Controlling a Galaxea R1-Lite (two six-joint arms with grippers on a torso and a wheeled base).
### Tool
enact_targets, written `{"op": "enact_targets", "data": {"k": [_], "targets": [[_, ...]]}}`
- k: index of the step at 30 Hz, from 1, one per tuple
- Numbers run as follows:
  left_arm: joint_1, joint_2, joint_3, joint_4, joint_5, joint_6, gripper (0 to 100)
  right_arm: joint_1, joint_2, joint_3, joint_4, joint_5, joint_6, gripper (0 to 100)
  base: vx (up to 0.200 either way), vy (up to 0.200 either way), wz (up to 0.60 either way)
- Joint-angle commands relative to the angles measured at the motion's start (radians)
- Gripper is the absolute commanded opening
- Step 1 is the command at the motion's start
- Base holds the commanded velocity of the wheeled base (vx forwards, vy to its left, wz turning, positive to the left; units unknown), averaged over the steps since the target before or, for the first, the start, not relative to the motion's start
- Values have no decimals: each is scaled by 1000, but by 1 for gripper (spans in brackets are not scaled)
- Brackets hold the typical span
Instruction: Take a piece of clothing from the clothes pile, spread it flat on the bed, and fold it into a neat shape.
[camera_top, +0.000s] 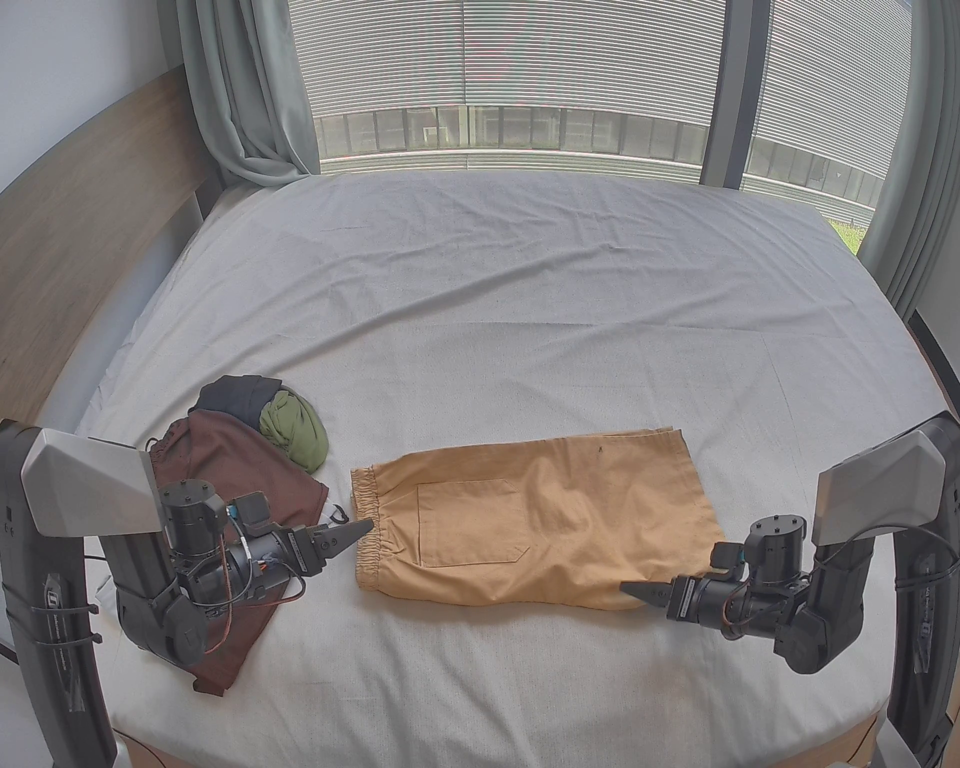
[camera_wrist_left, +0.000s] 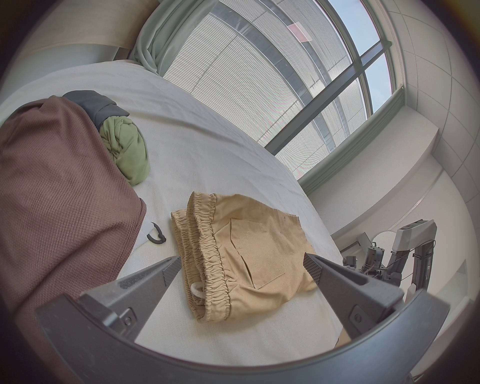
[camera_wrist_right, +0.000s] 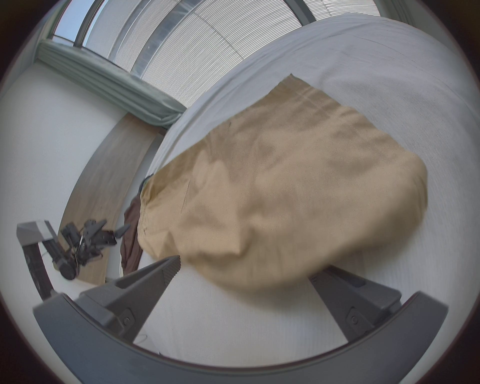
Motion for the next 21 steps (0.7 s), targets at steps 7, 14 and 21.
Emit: {"op": "enact_targets", "data": {"k": [7,14,21], "targets": [[-1,39,-7,-1,0,1,100,64,-47,148,-91,105,-57,100,0,0,0],[1,69,-18,-1,1,1,100,61,-142,102,-91,140,-40,100,0,0,0],[1,81,-27,-1,1,1,100,47,-210,1,-91,160,55,100,0,0,0]]}}
